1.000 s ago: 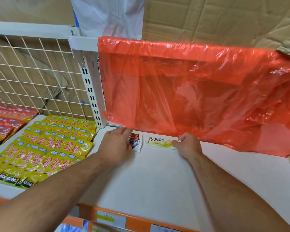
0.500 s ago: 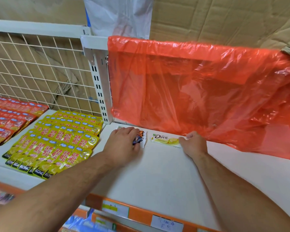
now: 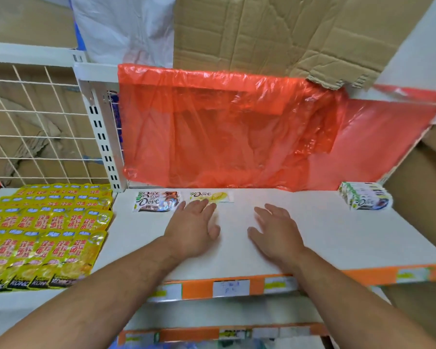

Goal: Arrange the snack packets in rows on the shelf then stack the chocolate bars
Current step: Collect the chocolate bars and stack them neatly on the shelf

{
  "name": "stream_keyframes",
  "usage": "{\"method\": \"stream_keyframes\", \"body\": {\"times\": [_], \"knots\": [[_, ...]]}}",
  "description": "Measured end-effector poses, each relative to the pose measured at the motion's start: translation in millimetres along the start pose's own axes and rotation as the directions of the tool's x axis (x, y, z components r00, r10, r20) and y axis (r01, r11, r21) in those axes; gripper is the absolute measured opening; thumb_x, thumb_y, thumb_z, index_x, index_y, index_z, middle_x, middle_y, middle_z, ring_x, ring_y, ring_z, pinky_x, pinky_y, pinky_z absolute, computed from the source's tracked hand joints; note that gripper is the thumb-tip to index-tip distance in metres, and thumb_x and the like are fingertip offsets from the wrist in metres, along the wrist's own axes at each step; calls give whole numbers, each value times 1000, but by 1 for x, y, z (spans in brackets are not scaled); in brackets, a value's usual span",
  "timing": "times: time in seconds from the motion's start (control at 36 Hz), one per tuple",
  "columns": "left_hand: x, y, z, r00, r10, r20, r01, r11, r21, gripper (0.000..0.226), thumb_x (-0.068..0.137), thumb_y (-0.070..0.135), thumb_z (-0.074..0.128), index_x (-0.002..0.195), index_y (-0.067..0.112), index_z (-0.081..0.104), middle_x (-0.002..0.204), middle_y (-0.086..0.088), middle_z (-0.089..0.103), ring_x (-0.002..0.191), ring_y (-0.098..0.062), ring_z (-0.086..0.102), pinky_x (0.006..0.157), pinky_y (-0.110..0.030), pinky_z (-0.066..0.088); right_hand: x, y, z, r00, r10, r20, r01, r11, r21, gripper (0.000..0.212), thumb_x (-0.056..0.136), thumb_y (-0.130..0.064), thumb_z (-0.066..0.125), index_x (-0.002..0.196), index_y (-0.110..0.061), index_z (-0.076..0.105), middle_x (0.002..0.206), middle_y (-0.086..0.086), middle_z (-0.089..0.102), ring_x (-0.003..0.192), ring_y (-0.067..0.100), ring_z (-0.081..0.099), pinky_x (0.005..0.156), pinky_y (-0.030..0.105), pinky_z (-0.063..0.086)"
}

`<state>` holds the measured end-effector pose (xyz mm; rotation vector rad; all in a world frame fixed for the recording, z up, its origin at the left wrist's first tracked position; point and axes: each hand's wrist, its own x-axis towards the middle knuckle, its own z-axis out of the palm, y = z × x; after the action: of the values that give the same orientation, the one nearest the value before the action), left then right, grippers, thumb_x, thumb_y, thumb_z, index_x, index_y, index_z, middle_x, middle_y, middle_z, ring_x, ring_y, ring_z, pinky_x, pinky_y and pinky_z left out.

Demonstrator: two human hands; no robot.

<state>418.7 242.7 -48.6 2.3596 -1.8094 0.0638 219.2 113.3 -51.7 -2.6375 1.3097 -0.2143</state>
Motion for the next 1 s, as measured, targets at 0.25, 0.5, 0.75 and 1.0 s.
{"method": "stream_keyframes", "body": {"times": [0.25, 0.5, 0.75, 1.0], "knots": [[-11, 61, 6, 991, 133, 35, -129, 987, -100, 63, 97, 52, 37, 153, 25, 29, 160, 0, 28, 146, -19, 25, 122, -43, 13, -70, 35, -19, 992, 122, -38, -121, 992, 24, 64, 92, -50, 56, 150, -26, 42, 158, 3, 34, 147, 23, 23, 118, 34, 25], [3, 125, 7, 972, 235, 28, -231, 968, -101, 60, 96, 49, 39, 149, 23, 35, 156, -1, 36, 141, -20, 33, 120, -43, 19, -100, 84, -39, 975, 216, -50, -211, 974, 85, 63, 94, -48, 57, 151, -28, 40, 159, 1, 31, 146, 20, 21, 117, 33, 25], [58, 208, 25, 972, 236, 6, -234, 966, -114, 61, 96, 49, 40, 151, 22, 35, 156, -1, 36, 142, -20, 33, 120, -41, 19, -76, 179, -51, 971, 233, -44, -222, 959, 176, 63, 92, -46, 60, 150, -29, 42, 158, -2, 32, 146, 17, 23, 117, 31, 27], [125, 302, 63, 994, 100, 39, -86, 959, -269, 58, 98, 48, 43, 149, 20, 39, 152, 1, 44, 138, -21, 41, 110, -29, 33, -35, 305, -71, 976, 217, 4, -213, 950, 228, 59, 95, -41, 60, 149, -24, 44, 152, -1, 40, 139, 18, 35, 112, 28, 30]]}}
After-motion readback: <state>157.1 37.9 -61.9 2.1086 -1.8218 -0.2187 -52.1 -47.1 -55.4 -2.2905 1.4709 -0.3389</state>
